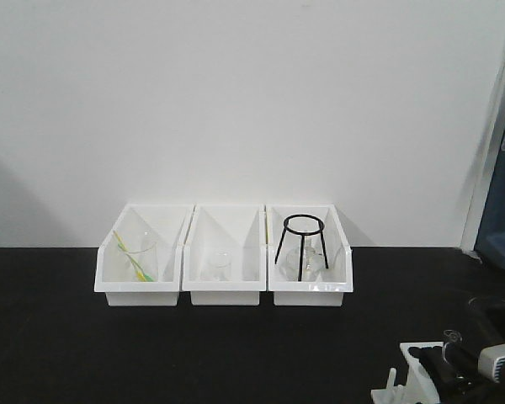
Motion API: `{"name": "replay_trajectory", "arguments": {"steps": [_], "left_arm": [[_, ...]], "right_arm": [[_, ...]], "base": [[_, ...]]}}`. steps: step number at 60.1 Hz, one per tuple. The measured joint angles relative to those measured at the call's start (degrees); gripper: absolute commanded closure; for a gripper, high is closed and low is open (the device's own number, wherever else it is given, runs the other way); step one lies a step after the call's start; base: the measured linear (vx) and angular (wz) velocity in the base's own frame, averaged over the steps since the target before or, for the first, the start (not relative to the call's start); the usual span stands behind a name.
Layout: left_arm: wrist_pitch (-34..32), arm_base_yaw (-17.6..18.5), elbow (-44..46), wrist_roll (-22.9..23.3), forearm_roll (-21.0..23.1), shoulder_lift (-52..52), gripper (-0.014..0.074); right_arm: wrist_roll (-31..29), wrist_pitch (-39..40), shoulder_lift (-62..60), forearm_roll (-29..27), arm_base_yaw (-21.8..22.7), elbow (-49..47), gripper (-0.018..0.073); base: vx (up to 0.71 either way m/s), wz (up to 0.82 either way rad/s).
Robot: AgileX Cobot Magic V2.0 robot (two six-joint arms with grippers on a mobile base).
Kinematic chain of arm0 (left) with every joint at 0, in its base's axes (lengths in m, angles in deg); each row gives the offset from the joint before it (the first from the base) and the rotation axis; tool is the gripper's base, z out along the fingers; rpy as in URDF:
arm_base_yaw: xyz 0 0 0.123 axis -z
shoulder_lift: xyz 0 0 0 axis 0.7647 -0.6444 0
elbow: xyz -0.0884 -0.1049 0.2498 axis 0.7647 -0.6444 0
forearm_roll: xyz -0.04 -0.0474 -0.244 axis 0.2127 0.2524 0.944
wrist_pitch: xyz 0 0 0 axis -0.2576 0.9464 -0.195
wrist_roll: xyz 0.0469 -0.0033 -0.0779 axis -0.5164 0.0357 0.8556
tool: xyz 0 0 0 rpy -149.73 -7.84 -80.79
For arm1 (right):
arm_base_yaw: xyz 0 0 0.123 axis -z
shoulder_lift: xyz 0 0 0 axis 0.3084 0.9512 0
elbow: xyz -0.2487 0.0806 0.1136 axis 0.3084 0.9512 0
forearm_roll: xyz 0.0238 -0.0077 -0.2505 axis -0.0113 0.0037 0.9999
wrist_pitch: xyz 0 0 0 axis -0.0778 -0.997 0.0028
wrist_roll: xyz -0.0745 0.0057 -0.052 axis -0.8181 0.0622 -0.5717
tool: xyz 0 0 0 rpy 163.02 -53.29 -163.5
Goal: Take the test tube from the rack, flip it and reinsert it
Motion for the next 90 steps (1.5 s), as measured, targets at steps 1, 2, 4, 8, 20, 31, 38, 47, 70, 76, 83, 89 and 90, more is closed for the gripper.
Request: {"name": "replay_trajectory", "arguments": {"steps": [1, 2, 4, 8, 20, 31, 38, 47, 70, 76, 83, 89, 90], "left_arm": [[0.00, 0.00, 0.00, 0.00, 0.00, 0.00, 0.0603], [0.00, 0.00, 0.00, 0.00, 0.00, 0.00, 0.0603], [0.00, 0.00, 0.00, 0.00, 0.00, 0.00, 0.0603], [0.00, 0.00, 0.00, 0.00, 0.00, 0.00, 0.0603], [0.00, 0.00, 0.00, 0.00, 0.00, 0.00, 0.0603], [0.00, 0.00, 0.00, 0.00, 0.00, 0.00, 0.0603], [0.00, 0.00, 0.00, 0.00, 0.00, 0.00, 0.0603], [0.00, 0.00, 0.00, 0.00, 0.00, 0.00, 0.0603], [0.00, 0.00, 0.00, 0.00, 0.00, 0.00, 0.0603], [0.00, 0.00, 0.00, 0.00, 0.00, 0.00, 0.0603], [0.00, 0.00, 0.00, 0.00, 0.00, 0.00, 0.0603], [0.00, 0.00, 0.00, 0.00, 0.00, 0.00, 0.0603], [0.00, 0.00, 0.00, 0.00, 0.00, 0.00, 0.0603]], "right_arm": [[0.00, 0.00, 0.00, 0.07, 0.00, 0.00, 0.0271], [0.00, 0.00, 0.00, 0.16, 0.00, 0.00, 0.0269], [0.00, 0.00, 0.00, 0.30, 0.00, 0.00, 0.0264], [0.00, 0.00, 0.00, 0.42, 0.00, 0.00, 0.0258], [0.00, 0.18, 0.00, 0.44, 0.00, 0.00, 0.0231], [0.00, 0.83, 0.00, 0.44, 0.00, 0.00, 0.0210], [0.00, 3.90, 0.00, 0.44, 0.00, 0.00, 0.0205], [0.00, 6.12, -1.21, 0.44, 0.00, 0.00, 0.0205], [3.58, 2.64, -16.54, 0.66, 0.00, 0.00, 0.0270], [6.66, -4.53, -23.79, 1.85, 0.00, 0.00, 0.0396], [12.44, -19.53, -33.65, 7.88, 0.00, -0.88, 0.0575], [20.39, -32.75, -41.16, 16.35, 0.00, -1.94, 0.0573], [21.70, -34.43, -42.60, 17.51, 0.00, -1.93, 0.0574]], "base": [[0.00, 0.00], [0.00, 0.00], [0.00, 0.00], [0.00, 0.00], [0.00, 0.00], [0.00, 0.00], [0.00, 0.00], [0.00, 0.00], [0.00, 0.00], [0.00, 0.00], [0.00, 0.00], [0.00, 0.00], [0.00, 0.00]]}}
